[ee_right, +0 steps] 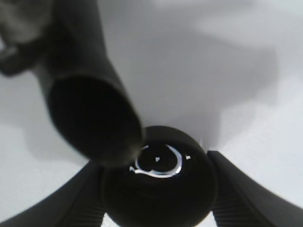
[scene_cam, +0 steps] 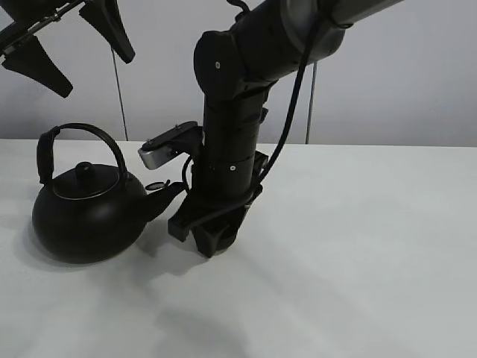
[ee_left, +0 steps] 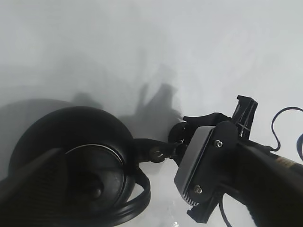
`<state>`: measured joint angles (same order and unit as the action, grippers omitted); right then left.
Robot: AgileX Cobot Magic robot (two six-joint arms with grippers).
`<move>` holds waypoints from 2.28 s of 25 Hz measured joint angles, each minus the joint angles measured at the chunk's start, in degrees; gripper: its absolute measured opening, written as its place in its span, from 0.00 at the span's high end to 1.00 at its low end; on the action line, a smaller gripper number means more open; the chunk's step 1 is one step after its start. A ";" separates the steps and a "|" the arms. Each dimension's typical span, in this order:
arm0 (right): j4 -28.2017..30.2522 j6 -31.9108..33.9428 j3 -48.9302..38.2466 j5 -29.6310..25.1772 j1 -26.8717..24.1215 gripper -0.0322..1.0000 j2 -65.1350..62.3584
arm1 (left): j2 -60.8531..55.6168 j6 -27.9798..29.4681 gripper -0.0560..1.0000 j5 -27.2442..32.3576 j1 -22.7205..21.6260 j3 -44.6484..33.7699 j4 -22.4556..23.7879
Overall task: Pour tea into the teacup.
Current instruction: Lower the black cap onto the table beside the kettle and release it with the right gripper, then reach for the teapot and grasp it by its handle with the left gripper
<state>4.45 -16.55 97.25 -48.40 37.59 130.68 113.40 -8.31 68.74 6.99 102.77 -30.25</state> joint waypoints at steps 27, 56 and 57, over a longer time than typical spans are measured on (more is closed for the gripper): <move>0.18 0.00 0.00 0.34 0.00 0.45 0.11 | 0.00 0.00 0.29 0.00 0.00 0.00 0.00; -1.42 8.16 10.48 -22.24 -38.93 0.30 -22.47 | 0.00 0.00 0.29 -0.05 0.00 0.00 0.00; -1.66 8.57 10.10 -22.28 -39.02 0.30 -25.15 | 0.00 0.00 0.29 -0.05 0.00 0.00 0.00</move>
<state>2.79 -7.98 107.35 -70.68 -1.43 105.52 113.40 -8.31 68.69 6.99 102.77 -30.25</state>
